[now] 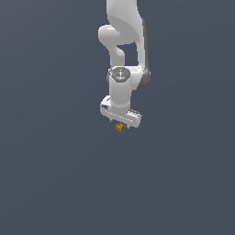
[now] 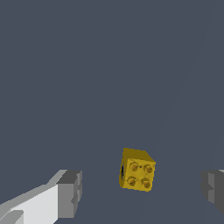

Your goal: Pick up the object and move it to a goal position.

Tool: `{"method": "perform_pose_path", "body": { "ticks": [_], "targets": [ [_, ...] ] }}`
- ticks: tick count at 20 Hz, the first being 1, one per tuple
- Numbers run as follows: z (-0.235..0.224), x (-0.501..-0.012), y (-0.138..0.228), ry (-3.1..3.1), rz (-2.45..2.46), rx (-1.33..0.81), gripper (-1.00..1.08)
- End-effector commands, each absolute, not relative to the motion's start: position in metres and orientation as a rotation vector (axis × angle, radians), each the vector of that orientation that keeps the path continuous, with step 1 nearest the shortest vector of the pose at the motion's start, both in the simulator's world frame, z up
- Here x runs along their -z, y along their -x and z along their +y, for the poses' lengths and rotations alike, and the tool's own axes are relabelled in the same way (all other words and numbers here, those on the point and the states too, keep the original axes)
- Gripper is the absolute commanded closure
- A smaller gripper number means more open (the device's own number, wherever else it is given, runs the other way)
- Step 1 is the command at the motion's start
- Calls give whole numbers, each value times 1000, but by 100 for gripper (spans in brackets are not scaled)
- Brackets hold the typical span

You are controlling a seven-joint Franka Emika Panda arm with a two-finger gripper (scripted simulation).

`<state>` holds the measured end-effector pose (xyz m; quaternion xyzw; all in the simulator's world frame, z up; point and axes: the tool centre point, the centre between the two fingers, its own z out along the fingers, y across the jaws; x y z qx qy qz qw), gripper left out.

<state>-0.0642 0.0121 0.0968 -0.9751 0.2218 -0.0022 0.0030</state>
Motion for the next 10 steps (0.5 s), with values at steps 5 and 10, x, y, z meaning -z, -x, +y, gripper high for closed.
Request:
{"method": "perform_pose_path", "body": {
  "ticks": [5,10],
  "targets": [
    [15,-80,86,3019,862,2,-92],
    [16,-74,95,3001,927,0,-92]
  ]
}}
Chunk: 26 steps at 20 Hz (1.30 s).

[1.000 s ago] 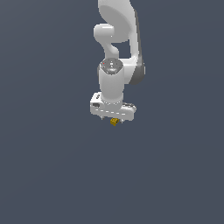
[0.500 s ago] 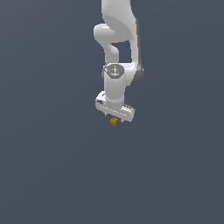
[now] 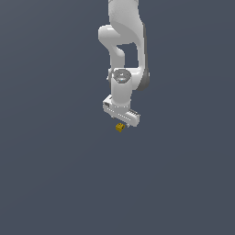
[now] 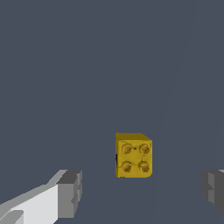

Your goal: Pick up the object and move it to a goal position.

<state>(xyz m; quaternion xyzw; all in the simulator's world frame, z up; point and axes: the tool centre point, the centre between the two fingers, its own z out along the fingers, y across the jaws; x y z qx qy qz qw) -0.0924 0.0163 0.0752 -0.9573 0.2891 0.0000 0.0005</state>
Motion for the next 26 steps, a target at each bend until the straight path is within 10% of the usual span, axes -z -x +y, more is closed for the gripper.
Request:
{"method": "perform_pose_path", "body": {
  "ticks": [1,24,25,26],
  "targets": [
    [17,-73,96,2999,934,0,-92],
    [17,-22,98,2997,943,0,-92],
    [17,-22,98,2997,943,0,108],
    [17,-22,98,2997,943,0,108]
  ]
}}
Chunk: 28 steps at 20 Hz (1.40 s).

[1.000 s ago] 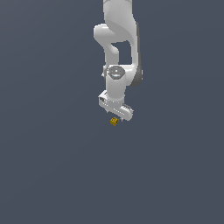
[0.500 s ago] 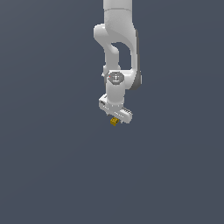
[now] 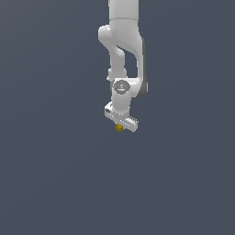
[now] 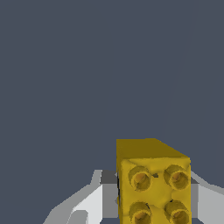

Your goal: Pick up the object and move it to a goal position.

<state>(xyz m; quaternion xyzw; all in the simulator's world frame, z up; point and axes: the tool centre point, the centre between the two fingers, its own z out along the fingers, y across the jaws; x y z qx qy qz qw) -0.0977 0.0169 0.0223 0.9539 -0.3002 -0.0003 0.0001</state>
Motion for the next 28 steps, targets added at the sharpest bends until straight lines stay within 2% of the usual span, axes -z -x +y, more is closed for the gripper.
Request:
{"method": "perform_pose_path", "body": {
  "ticks": [1,15,28],
  "targets": [
    [17,-22,98,-2997,-943,0,108],
    [20,-23,91,-2997,-943,0,108],
    [46,-32,32,-2997,-943,0,108]
  ]
}}
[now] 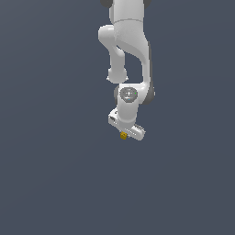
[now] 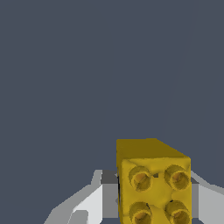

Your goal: Pick up the object and move it to a goal position.

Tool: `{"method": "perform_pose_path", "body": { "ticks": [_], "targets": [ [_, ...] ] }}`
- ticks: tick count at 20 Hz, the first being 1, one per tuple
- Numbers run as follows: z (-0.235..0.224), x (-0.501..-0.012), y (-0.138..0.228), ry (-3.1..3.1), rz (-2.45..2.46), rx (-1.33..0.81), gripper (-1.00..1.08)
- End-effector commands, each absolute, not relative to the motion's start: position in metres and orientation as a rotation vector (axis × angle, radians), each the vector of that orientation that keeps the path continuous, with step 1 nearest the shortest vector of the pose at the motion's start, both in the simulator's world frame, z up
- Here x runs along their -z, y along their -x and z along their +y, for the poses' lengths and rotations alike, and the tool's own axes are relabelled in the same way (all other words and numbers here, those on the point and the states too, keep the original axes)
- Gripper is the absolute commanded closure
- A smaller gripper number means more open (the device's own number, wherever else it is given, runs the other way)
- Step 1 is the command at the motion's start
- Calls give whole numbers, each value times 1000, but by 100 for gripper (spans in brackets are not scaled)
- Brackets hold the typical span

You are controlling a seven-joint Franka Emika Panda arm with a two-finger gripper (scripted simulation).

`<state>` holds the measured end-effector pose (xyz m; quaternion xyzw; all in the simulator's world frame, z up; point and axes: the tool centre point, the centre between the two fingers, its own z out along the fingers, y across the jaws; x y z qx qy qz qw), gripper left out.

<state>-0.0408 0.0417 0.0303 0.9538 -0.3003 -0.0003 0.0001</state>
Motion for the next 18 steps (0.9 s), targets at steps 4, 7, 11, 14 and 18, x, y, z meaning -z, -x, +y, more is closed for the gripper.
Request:
{"method": "perform_pose_path", "body": {
  "ticks": [4,7,11,14,18],
  "targets": [
    [55,-35,11,-2996,-943,0,108],
    [59,-36,-1,-2996,-943,0,108],
    [64,-38,-12,-2996,-943,0,108],
    [66,-38,-17,-2996,-943,0,108],
    [66,-38,-19,-2996,-943,0,108]
  ]
}}
